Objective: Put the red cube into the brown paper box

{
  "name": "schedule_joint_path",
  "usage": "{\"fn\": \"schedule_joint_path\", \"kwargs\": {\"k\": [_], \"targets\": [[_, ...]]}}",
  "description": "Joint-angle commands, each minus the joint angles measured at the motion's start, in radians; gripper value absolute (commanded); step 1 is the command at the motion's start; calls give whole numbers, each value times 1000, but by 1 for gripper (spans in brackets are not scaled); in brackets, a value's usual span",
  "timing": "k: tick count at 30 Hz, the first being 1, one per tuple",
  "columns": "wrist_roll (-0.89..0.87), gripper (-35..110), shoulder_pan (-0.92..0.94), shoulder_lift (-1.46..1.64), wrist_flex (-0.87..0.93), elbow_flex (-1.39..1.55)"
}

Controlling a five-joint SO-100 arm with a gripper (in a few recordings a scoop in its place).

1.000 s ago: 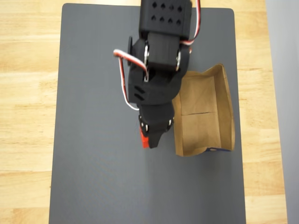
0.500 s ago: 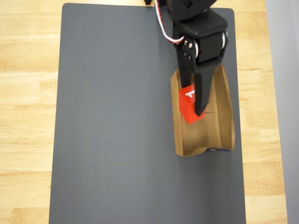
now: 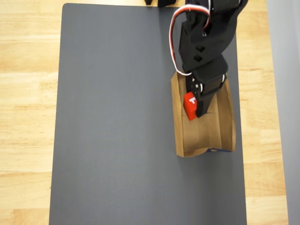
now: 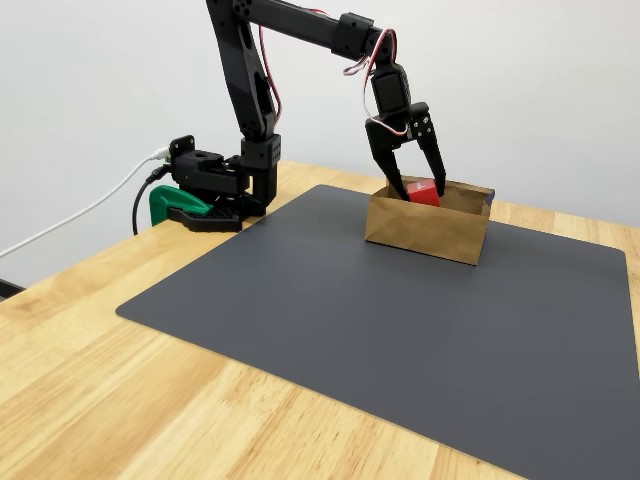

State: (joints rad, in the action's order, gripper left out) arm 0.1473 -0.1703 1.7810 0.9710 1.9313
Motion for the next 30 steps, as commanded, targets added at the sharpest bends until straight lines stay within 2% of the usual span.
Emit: {"fn": "schedule_joint_path", "kwargs": {"k": [1, 4, 8, 12, 16, 21, 30], "targets": [[15, 0, -15, 3, -5, -38], [9, 2, -23, -2, 2, -38], [-17, 18, -25, 0, 20, -40], [3, 21, -25, 6, 32, -40], [15, 32, -21, 14, 51, -40], [43, 32, -6, 94, 67, -35], [23, 6, 69, 500, 184, -49]]}}
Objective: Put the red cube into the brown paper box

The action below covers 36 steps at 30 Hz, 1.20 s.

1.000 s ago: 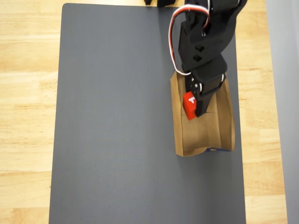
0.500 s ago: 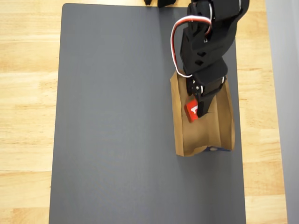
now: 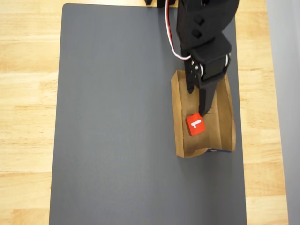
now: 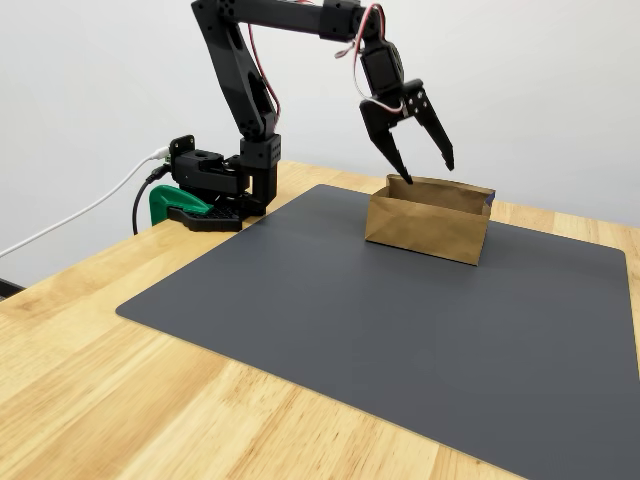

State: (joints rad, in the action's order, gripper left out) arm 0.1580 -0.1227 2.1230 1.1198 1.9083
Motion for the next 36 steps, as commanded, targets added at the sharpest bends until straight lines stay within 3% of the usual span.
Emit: {"fn": "schedule_joint_path", "kwargs": {"k": [1, 5, 11, 20, 36], "targets": [[12, 2, 40, 207, 43, -14], [51, 0, 132, 393, 8, 97], [81, 0, 255, 657, -213, 426], [69, 0, 290, 874, -278, 735], [-37, 0, 252, 1020, -17, 764]]}}
